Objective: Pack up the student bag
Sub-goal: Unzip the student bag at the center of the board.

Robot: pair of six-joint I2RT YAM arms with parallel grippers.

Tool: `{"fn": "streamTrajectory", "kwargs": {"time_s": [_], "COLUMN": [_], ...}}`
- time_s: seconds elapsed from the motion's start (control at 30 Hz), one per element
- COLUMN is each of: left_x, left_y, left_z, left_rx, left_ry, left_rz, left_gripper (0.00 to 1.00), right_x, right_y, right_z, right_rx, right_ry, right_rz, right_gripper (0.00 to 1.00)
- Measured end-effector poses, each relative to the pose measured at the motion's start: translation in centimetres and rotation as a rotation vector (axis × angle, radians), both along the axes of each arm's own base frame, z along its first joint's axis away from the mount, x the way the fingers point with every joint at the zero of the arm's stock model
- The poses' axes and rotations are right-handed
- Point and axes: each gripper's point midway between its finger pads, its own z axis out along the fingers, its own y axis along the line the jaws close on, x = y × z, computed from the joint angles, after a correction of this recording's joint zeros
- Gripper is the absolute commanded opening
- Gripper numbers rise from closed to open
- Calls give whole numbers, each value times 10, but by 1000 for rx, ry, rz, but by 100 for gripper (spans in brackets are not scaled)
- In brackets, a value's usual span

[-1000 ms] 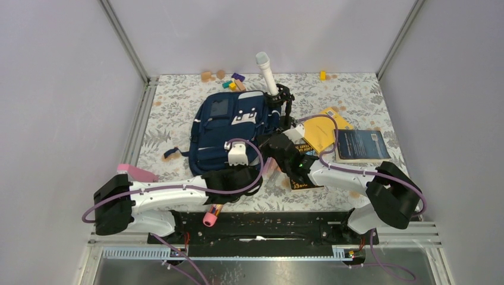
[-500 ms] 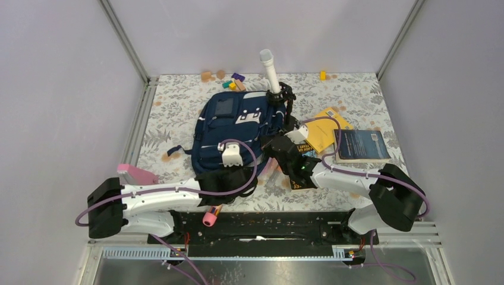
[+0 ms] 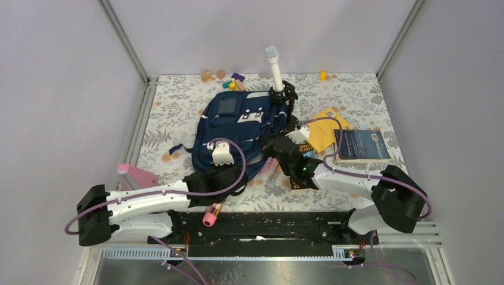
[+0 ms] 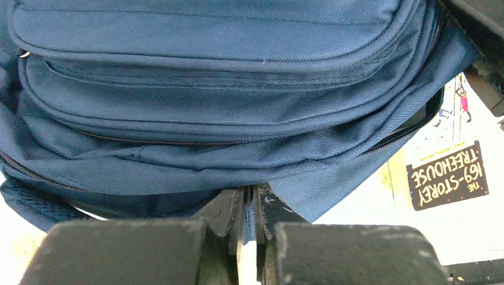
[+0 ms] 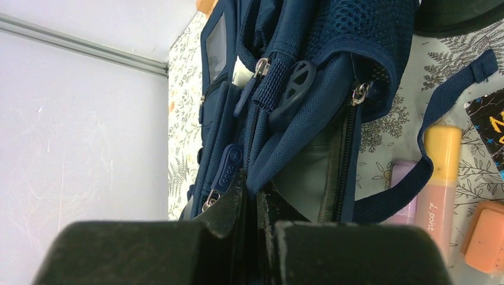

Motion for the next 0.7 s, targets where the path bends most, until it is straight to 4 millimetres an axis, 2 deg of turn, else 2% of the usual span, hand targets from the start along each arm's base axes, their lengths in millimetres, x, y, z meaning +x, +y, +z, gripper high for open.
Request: {"fn": "streamTrajectory", "kwargs": {"time_s": [0.37, 0.7], "left_x": [5, 11], "left_y": [8, 10], "left_z": [28, 31], "left_rx": [-21, -25], "left_ry": [-39, 8], "left_rz": [-80, -162], "left_gripper": [0, 0], "right_x": [2, 2], "right_y": [-3, -5], "right_z": [8, 7], "right_rx": [-20, -40], "right_ry": [-38, -51], "right_rz": [0, 2], "right_gripper": [0, 0]}}
